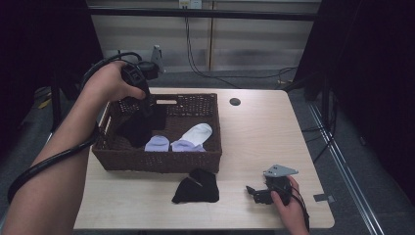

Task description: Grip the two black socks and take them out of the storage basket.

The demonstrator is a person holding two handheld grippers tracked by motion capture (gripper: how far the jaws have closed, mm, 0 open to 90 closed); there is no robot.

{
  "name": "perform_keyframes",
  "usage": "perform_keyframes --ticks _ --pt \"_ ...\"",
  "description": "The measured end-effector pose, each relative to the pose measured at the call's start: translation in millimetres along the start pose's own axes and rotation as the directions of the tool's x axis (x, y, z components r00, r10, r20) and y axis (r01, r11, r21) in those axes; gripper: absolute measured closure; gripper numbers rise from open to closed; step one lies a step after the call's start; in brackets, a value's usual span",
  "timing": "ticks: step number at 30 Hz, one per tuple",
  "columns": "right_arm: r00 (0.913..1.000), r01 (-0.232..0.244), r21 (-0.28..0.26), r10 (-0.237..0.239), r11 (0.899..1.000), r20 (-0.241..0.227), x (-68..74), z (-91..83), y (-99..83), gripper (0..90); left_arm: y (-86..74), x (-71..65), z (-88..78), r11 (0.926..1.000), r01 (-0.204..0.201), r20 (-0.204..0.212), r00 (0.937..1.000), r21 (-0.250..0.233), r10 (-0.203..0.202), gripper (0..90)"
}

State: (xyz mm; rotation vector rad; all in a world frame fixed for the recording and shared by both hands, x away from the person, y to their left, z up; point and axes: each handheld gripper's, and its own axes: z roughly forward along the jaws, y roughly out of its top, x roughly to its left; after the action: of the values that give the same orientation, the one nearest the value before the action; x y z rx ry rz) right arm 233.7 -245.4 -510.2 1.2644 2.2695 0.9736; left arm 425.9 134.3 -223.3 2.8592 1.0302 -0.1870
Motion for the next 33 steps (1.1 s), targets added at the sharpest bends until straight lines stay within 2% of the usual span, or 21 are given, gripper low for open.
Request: perform_keyframes --ticks 7,14,20,27,28,33 --pt "1.0 -0.002 0.002 0.002 1.0 0.0 0.2 -0.1 0.0 11.7 -7.1 -12.3 -8.7 0.9995 -0.027 0.012 0.9996 -0.018 0.027 83.2" --pt "1.0 -0.003 0.001 0.003 1.0 -0.002 0.2 0.0 0.0 11.7 -13.2 -31.1 -14.0 0.9969 -0.077 0.019 0.9968 -0.012 0.078 83.2" --pt "1.0 0.0 0.0 0.0 1.0 0.0 0.0 0.0 0.0 11.6 -18.7 -49.4 -18.8 0.9943 -0.104 0.011 0.9945 -0.023 0.104 83.2" --pt "1.0 -0.004 -0.001 0.004 1.0 0.0 0.2 0.1 0.0 11.6 -23.8 -67.2 -15.1 0.9886 -0.149 0.016 0.9886 -0.02 0.15 83.2" --pt "1.0 -0.006 0.0 0.006 1.0 0.001 0.4 0.1 0.1 11.6 -24.5 -71.8 -13.8 0.9849 -0.172 0.017 0.9849 -0.017 0.173 83.2" --pt "1.0 -0.005 -0.001 0.005 1.0 -0.003 0.3 0.1 0.1 11.6 -26.5 -82.5 -11.1 0.9798 -0.199 0.024 0.9796 -0.017 0.2 83.2"
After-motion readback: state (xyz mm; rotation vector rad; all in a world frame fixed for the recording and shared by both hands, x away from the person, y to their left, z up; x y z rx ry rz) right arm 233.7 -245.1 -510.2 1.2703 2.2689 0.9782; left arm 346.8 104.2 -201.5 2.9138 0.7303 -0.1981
